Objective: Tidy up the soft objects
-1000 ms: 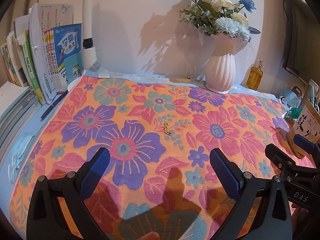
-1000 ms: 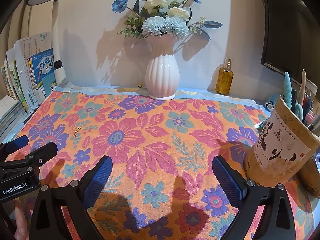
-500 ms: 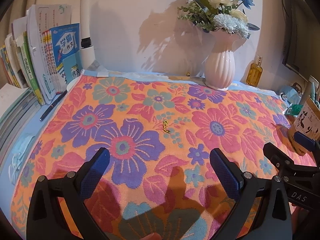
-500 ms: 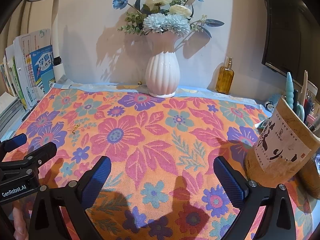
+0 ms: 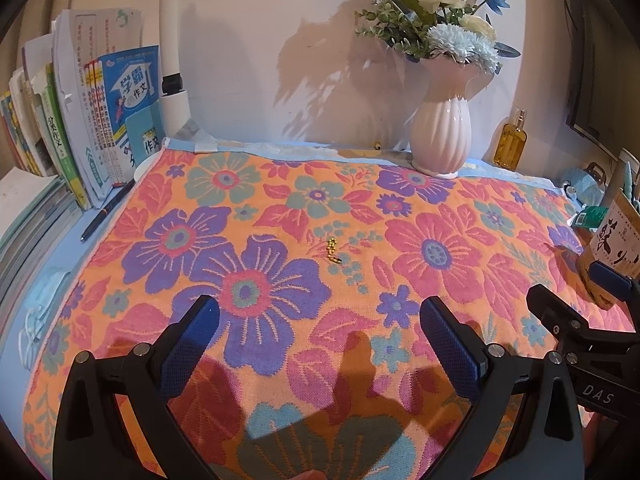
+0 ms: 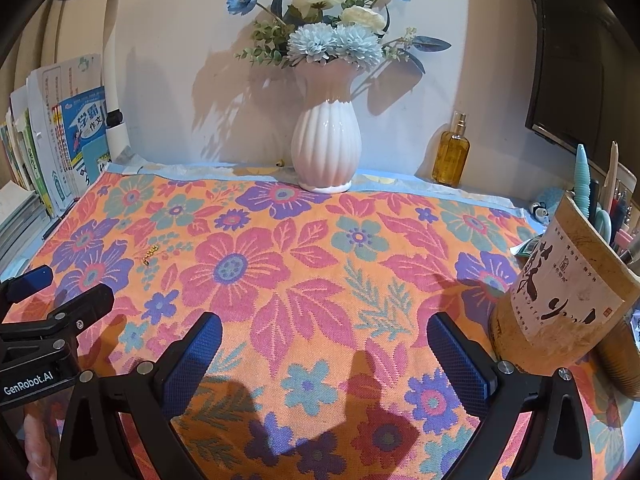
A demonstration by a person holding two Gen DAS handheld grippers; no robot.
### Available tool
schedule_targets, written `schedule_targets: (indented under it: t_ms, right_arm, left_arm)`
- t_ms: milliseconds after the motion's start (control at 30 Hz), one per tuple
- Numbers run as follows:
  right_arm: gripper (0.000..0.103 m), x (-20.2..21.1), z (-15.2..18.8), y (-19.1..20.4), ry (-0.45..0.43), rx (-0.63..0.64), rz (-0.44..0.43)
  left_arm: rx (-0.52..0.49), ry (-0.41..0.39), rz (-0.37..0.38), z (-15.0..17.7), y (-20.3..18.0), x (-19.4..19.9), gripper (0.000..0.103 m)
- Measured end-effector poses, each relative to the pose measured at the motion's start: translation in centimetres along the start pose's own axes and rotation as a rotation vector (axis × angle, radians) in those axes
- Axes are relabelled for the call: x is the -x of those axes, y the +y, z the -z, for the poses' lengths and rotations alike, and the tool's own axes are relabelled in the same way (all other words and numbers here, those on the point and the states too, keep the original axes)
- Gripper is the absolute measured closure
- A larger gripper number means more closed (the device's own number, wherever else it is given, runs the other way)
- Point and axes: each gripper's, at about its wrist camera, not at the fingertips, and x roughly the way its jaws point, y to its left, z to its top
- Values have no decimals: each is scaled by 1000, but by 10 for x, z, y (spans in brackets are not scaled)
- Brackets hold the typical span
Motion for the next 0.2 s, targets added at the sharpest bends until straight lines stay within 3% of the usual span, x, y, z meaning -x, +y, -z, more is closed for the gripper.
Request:
schedule_targets:
  t_ms: [133, 200]
  right_arm:
    - [1, -1, 0, 0, 5, 0, 2]
    - [0, -5, 0, 0, 26, -1, 5]
  left_arm:
    - [-7, -73, -27, -2, 3, 8, 2]
    - [-3, -66, -17, -3, 5, 7, 2]
